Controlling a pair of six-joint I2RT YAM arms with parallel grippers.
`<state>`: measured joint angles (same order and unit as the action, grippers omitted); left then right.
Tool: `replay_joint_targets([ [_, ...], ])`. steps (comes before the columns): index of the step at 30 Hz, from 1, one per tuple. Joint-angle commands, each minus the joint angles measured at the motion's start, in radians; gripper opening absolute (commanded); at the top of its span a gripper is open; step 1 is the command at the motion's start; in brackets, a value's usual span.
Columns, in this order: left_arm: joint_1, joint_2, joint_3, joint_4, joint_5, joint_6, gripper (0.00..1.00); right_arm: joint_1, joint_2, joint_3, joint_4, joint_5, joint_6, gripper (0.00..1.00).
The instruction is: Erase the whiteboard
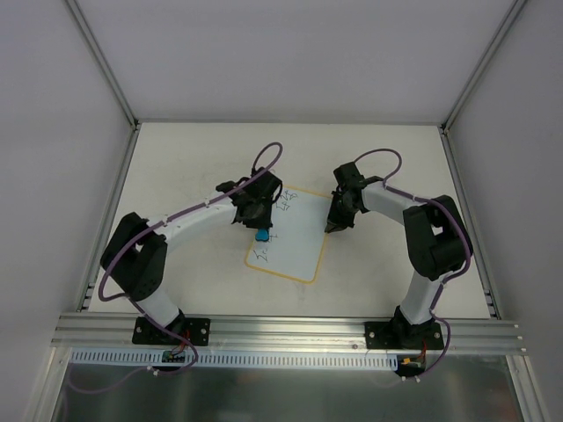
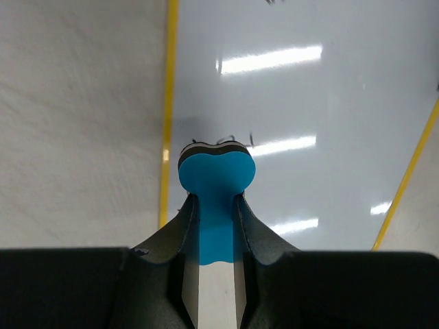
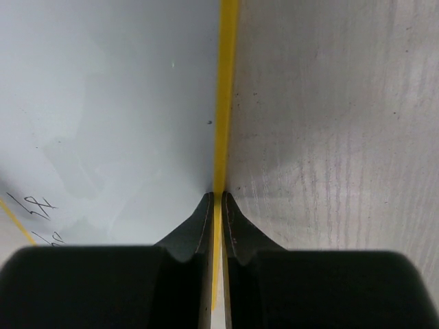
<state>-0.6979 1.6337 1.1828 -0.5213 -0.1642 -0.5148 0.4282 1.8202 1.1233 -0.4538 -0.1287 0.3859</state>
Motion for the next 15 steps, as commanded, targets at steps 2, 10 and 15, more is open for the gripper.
replay_joint_targets([
  [2, -0.084, 0.081, 0.007, -0.014, -0.011, -0.091, 0.0, 0.006, 0.056, 0.001, -0.034, 0.046, -0.025, 0.07],
  [10, -0.146, 0.253, 0.123, 0.037, -0.049, -0.114, 0.0, 0.012, 0.053, -0.01, -0.022, 0.044, -0.035, 0.06],
  [15, -0.146, 0.298, 0.106, 0.04, -0.06, -0.139, 0.0, 0.012, 0.05, -0.022, -0.023, 0.05, -0.032, 0.05],
])
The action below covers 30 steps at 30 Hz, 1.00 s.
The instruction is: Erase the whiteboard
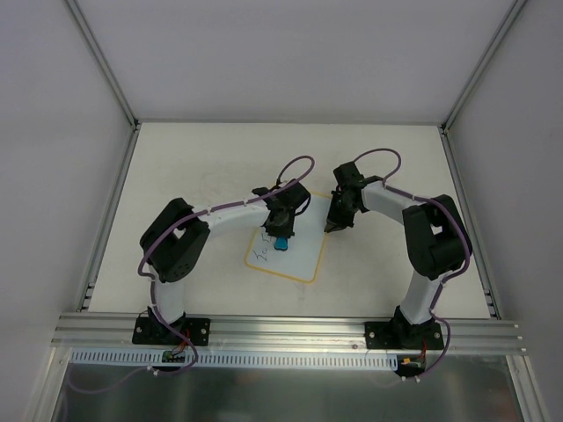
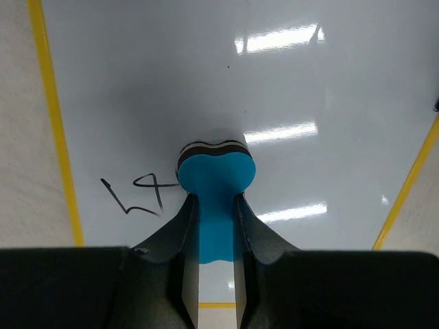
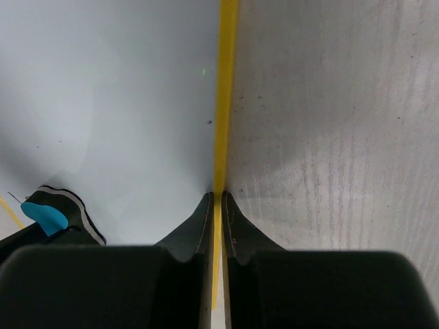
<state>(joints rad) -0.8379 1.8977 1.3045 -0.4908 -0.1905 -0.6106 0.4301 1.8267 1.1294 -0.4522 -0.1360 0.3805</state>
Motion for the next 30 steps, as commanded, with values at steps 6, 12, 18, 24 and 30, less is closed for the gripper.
replay_joint_targets([
  [6, 0.028, -0.026, -0.171, 0.008, -0.069, -0.069, 0.0, 0.009, 0.025, -0.052, -0.026, 0.072, -0.029, 0.05],
  [12, 0.126, -0.141, -0.315, 0.001, -0.093, -0.058, 0.0, 0.002, 0.013, -0.071, -0.026, 0.082, -0.043, 0.05],
  [18, 0.224, -0.187, -0.356, -0.015, -0.09, -0.009, 0.0, -0.005, -0.001, -0.089, -0.026, 0.085, -0.055, 0.05],
  [24, 0.232, -0.23, -0.309, -0.054, -0.09, 0.015, 0.0, -0.007, -0.004, -0.089, -0.026, 0.084, -0.063, 0.05],
  [30, 0.177, -0.364, -0.314, -0.052, -0.044, -0.005, 0.0, -0.007, -0.006, -0.08, -0.026, 0.075, -0.071, 0.05],
])
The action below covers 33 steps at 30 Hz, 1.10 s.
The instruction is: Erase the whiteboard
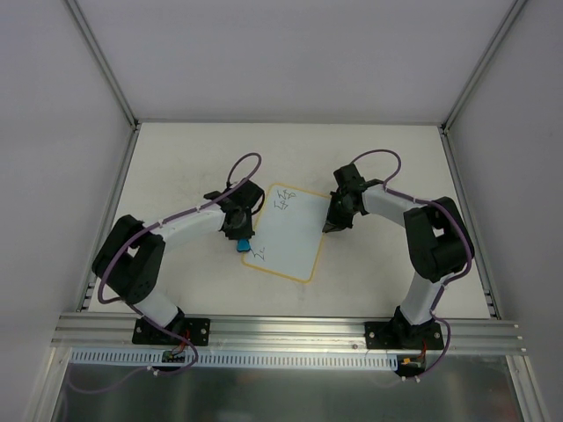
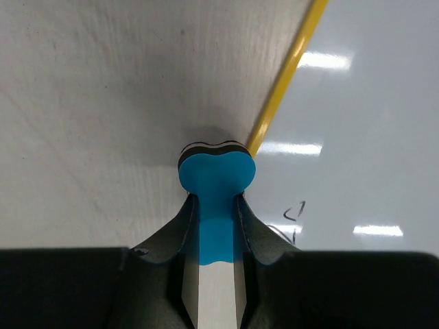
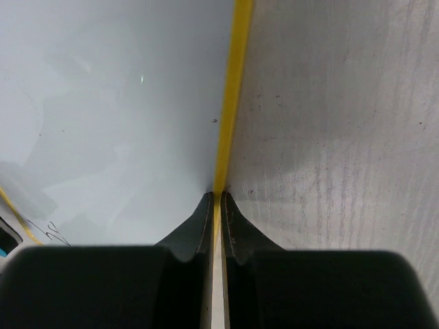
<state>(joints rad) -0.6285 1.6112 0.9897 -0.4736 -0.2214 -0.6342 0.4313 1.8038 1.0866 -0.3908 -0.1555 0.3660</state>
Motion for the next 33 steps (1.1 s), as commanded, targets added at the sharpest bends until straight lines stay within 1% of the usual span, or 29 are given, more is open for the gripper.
replay_joint_targets([
  [1, -0.051, -0.08, 0.007, -0.069, -0.013, 0.015, 0.0, -0.008, 0.016, -0.036, -0.086, 0.091, -0.056, 0.05],
  [2, -0.091, -0.082, 0.013, -0.069, -0.012, 0.004, 0.0, -0.008, 0.019, -0.036, -0.086, 0.09, -0.056, 0.05],
  [4, -0.126, -0.068, 0.043, -0.066, 0.0, -0.022, 0.0, -0.008, 0.019, -0.034, -0.086, 0.091, -0.058, 0.05],
  [9, -0.221, 0.047, 0.134, -0.063, 0.001, -0.036, 0.0, -0.008, 0.022, -0.04, -0.086, 0.089, -0.058, 0.05],
  [13, -0.261, 0.127, 0.165, -0.057, -0.012, -0.07, 0.0, -0.008, 0.028, -0.037, -0.086, 0.086, -0.061, 0.05],
  [17, -0.269, 0.182, 0.164, -0.049, -0.022, -0.094, 0.0, -0.009, 0.029, -0.037, -0.086, 0.082, -0.058, 0.05],
  [20, -0.267, 0.179, 0.121, -0.049, -0.027, -0.13, 0.0, -0.008, 0.028, -0.042, -0.086, 0.08, -0.056, 0.05],
  [26, -0.255, 0.112, -0.032, -0.053, -0.035, -0.174, 0.0, -0.008, 0.017, -0.051, -0.086, 0.073, -0.061, 0.05],
  [30, -0.2, 0.04, -0.143, -0.063, -0.038, -0.197, 0.0, -0.009, 0.006, -0.057, -0.085, 0.076, -0.07, 0.05],
  [33, -0.145, -0.011, -0.178, -0.079, -0.055, -0.185, 0.0, -0.014, -0.004, -0.068, -0.083, 0.086, -0.072, 0.05],
])
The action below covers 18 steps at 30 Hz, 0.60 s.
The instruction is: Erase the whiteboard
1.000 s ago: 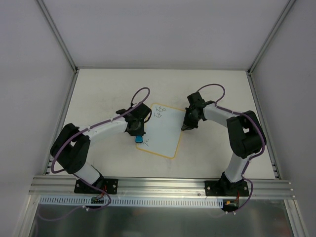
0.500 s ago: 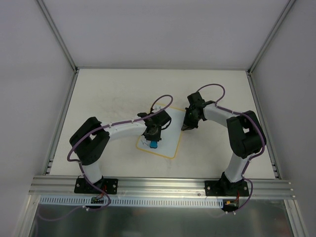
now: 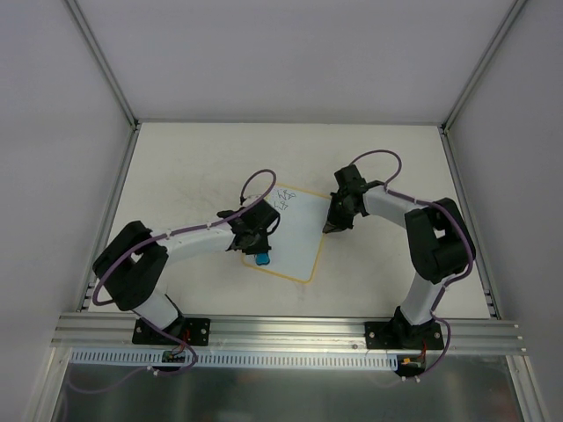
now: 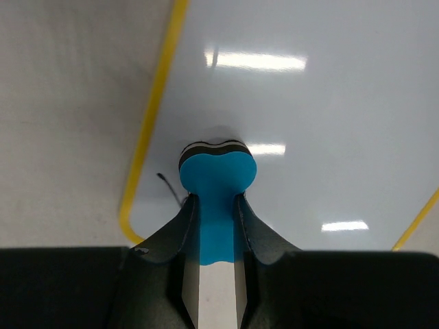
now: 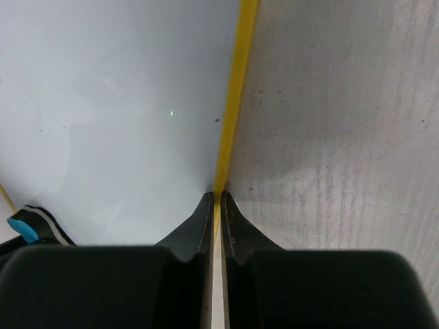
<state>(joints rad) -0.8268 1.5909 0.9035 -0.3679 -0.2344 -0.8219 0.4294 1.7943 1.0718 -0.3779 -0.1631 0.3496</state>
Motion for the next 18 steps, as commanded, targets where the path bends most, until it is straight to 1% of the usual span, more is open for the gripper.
replay_joint_targets([
  [1, 0.072, 0.0, -0.092, -0.193, -0.051, 0.015, 0.0, -0.011, -0.001, -0.059, -0.096, 0.097, -0.054, 0.05],
  [4, 0.107, -0.017, -0.095, -0.232, -0.08, 0.039, 0.0, -0.015, -0.007, -0.061, -0.096, 0.099, -0.057, 0.04],
  [8, 0.198, -0.022, -0.095, -0.243, -0.091, 0.075, 0.0, -0.023, -0.013, -0.069, -0.095, 0.099, -0.06, 0.05],
  [12, 0.247, -0.031, -0.077, -0.244, -0.111, 0.107, 0.0, -0.026, -0.016, -0.073, -0.096, 0.099, -0.063, 0.05],
  [17, 0.275, -0.094, -0.042, -0.243, -0.108, 0.142, 0.0, -0.027, -0.018, -0.072, -0.095, 0.1, -0.077, 0.05],
  [18, 0.273, -0.098, -0.011, -0.244, -0.102, 0.153, 0.0, -0.027, -0.018, -0.07, -0.096, 0.1, -0.081, 0.05],
])
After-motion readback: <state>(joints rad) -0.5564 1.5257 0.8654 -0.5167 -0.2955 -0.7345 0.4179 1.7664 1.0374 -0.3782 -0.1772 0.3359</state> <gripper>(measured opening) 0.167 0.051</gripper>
